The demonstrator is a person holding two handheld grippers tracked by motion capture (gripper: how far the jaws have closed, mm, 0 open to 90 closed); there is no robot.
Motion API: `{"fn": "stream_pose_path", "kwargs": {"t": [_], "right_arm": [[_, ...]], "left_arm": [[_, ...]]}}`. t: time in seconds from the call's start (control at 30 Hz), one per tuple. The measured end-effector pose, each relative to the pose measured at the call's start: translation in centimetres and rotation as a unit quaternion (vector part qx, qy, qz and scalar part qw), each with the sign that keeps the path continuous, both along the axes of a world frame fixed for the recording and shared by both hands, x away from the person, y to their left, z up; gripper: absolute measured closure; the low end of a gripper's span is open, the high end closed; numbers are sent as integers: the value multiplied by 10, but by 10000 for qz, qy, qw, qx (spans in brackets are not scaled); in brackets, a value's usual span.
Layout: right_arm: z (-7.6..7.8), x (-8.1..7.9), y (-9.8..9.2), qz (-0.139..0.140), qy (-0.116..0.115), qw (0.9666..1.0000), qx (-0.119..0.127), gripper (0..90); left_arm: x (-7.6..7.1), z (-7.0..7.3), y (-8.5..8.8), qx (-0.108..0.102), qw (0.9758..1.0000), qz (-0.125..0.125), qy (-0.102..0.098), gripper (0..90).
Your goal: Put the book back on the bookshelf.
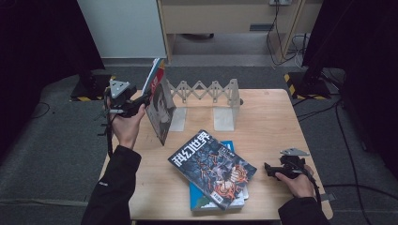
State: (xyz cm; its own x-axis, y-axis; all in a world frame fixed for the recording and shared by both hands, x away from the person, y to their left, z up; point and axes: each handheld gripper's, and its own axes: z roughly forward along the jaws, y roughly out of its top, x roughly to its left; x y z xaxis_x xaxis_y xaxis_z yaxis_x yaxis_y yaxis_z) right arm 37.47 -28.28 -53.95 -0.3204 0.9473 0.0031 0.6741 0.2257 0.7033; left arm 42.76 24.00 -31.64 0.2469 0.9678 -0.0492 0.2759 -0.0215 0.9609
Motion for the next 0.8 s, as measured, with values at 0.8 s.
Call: {"fn": "stream_pose_path", "kwargs": {"t": [0.8], "right_arm": [[0, 0, 0, 2, -4, 10000, -3, 3]], "left_arm": [[-64, -51, 19, -38, 9970, -685, 350, 251]]}}
